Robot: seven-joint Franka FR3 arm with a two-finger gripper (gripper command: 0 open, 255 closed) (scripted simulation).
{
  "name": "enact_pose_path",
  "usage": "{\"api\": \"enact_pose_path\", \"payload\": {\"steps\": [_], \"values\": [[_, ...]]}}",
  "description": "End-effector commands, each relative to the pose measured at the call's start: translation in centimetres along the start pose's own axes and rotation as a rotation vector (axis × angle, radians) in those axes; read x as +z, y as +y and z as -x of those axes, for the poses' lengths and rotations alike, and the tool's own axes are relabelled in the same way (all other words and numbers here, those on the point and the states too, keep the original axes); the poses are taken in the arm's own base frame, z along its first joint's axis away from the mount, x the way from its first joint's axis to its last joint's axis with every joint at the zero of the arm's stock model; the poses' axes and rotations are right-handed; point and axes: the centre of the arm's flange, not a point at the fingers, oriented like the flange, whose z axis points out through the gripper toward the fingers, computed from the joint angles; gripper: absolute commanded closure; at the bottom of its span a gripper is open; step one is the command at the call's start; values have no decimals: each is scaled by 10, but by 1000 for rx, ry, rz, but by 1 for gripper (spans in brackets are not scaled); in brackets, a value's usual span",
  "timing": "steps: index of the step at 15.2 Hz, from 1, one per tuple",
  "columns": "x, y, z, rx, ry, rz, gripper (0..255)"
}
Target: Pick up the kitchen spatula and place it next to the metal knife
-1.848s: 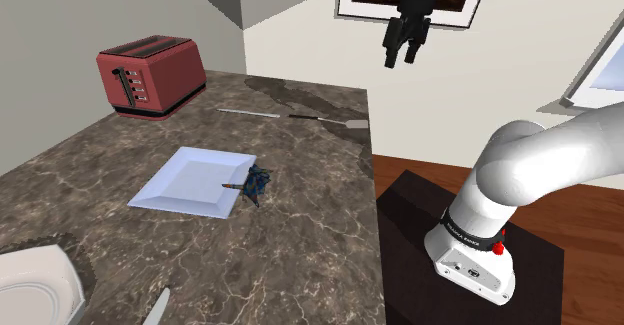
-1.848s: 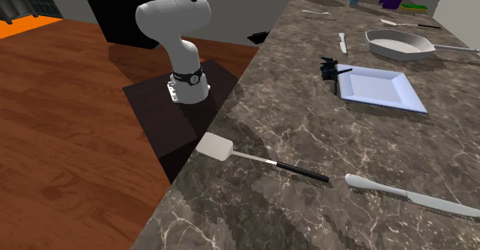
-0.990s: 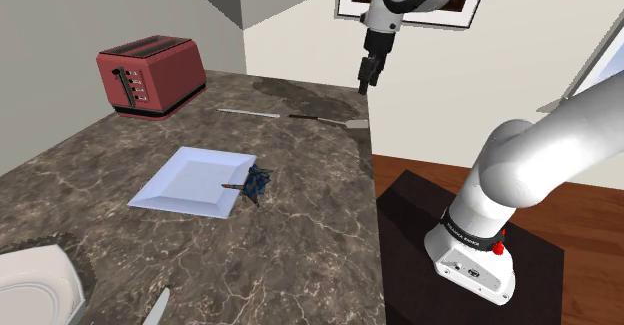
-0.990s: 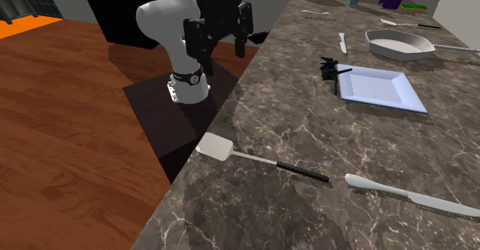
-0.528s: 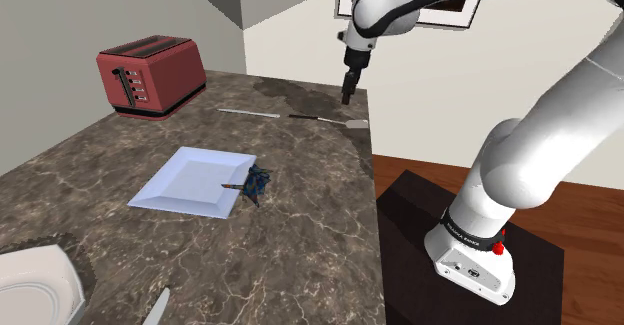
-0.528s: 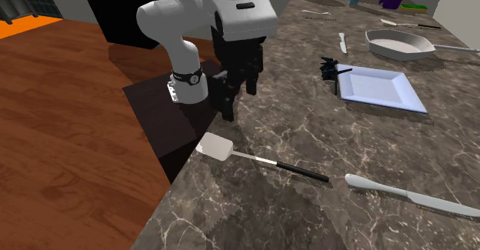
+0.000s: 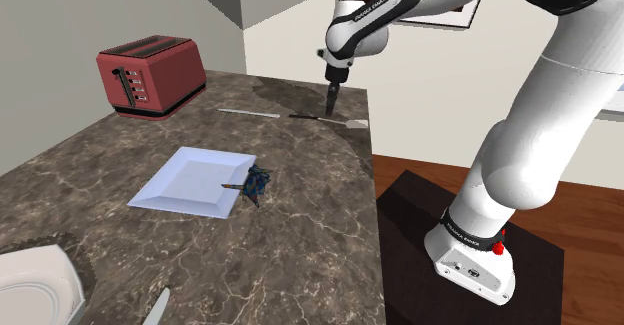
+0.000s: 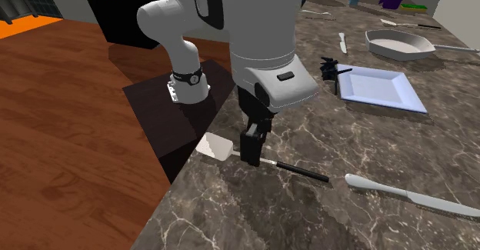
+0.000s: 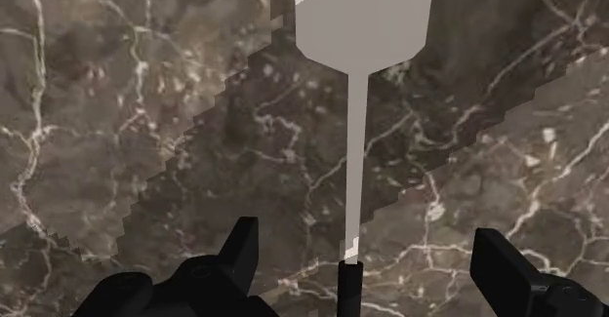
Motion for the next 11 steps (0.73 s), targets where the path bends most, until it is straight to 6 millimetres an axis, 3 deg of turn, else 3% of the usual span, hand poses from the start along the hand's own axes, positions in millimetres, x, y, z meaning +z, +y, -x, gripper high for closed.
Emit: {"api": "enact_pose_path", "payload": {"steps": [1, 6, 11], "values": [[10, 1, -2, -7, 1, 1, 0], [35, 1, -2, -7, 1, 1, 0], [35, 1, -2, -7, 1, 1, 0]]}}
